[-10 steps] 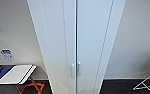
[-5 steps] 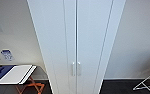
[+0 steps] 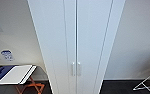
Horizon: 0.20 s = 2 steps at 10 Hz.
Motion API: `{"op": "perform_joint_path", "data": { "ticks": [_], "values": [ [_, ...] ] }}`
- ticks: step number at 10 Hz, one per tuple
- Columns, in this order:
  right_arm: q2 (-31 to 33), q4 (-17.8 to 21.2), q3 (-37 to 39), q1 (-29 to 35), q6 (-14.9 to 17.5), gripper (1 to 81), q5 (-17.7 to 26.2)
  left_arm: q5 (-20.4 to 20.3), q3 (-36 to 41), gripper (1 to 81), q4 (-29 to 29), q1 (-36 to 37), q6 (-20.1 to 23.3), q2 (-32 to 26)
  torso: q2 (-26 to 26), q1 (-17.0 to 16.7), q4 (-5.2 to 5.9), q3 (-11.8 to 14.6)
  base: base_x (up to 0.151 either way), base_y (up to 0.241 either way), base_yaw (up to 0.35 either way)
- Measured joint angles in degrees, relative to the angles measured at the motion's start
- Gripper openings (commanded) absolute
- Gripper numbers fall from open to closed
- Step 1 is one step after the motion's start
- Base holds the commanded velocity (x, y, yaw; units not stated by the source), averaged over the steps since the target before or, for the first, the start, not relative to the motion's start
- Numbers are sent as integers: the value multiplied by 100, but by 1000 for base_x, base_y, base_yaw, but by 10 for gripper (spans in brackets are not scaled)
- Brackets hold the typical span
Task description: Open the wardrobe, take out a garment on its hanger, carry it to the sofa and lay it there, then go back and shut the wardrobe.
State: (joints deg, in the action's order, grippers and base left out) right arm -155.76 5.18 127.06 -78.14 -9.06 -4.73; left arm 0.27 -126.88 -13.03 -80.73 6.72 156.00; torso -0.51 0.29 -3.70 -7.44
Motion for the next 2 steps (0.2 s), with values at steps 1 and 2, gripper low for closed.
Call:
{"op": "perform_joint_path", "data": {
  "ticks": [1,2],
  "values": [
    [-229,-229,508,-210,2,811,-1,-139,-289,811,0,-85,55,196,0,-2,0,2,0,0,0],
    [-435,-425,1007,-352,2,811,-20,-299,-560,811,0,-171,67,395,-2,-5,0,2,0,0,0]
  ]
}}
